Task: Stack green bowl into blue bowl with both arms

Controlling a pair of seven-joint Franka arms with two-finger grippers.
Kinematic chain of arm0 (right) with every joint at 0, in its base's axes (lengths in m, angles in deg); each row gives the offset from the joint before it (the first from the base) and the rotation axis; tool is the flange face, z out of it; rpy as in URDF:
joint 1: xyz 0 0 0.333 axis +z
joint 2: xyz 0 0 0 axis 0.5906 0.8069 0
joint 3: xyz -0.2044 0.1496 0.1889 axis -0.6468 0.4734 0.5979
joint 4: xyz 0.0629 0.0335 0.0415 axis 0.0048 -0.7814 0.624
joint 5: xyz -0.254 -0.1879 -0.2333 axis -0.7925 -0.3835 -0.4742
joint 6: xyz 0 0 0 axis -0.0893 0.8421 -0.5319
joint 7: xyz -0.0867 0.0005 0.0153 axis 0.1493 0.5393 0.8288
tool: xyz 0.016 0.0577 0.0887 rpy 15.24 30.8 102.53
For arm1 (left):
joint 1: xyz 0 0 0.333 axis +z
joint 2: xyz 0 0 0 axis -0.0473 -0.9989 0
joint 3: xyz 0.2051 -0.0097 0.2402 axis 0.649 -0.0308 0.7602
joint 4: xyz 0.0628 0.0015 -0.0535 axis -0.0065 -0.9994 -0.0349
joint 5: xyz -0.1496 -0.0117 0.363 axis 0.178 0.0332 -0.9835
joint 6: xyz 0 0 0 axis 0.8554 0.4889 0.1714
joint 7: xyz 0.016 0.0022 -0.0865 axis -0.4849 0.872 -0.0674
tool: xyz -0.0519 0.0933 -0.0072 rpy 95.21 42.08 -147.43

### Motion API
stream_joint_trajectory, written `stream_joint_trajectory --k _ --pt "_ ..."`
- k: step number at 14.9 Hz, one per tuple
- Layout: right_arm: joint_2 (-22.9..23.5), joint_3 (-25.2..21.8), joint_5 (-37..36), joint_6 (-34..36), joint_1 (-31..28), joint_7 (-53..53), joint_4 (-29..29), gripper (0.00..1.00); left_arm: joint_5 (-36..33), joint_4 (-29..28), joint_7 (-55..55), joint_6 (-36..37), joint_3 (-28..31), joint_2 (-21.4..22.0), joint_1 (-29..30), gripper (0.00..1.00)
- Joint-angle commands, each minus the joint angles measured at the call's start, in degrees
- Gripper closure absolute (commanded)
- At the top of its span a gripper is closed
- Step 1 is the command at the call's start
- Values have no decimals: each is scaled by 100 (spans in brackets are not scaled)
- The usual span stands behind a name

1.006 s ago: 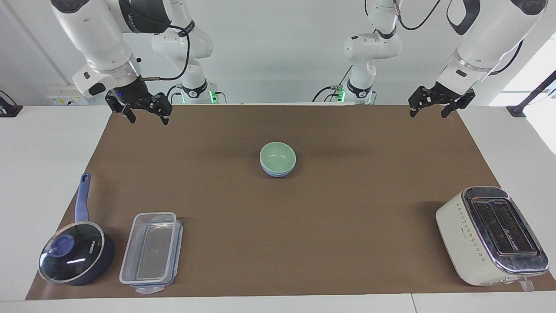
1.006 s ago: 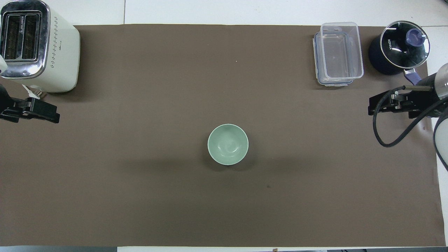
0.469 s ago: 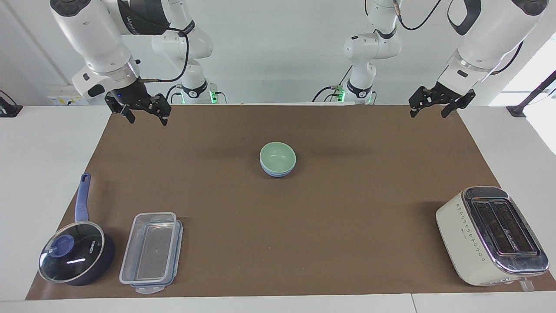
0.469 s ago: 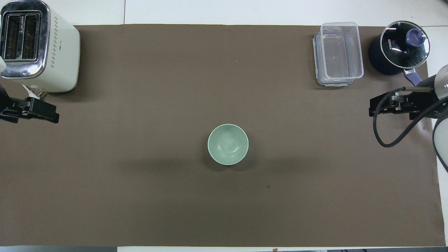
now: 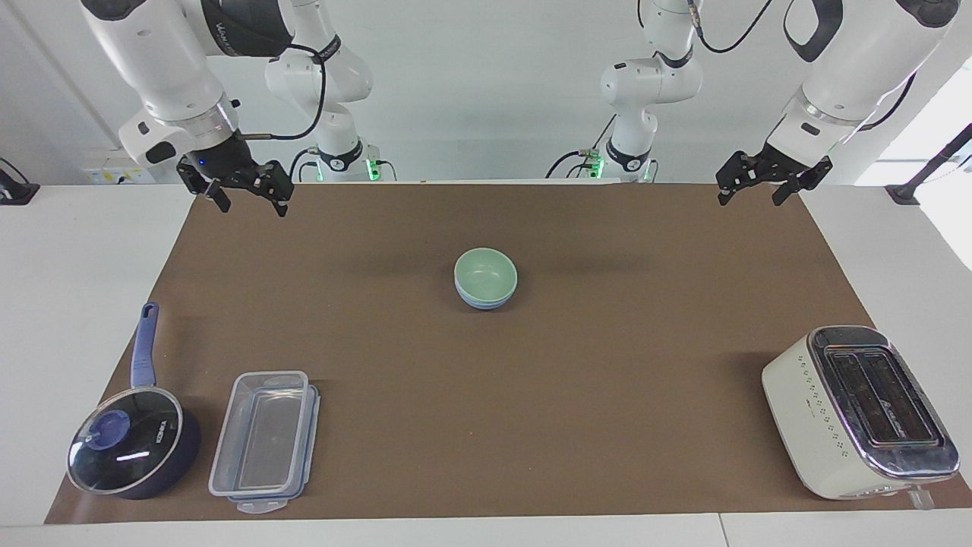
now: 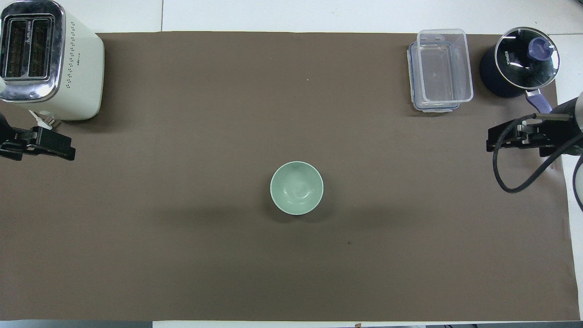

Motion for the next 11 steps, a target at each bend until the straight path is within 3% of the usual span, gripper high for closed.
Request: stream_joint_trajectory --k 1,11 --pt "-125 -65 -141 -3 52 -37 -132 0 69 -150 -22 21 -16 130 60 0" --pt "-125 -65 -229 -39 70 -82 -123 0 69 -150 -22 21 -16 130 69 0"
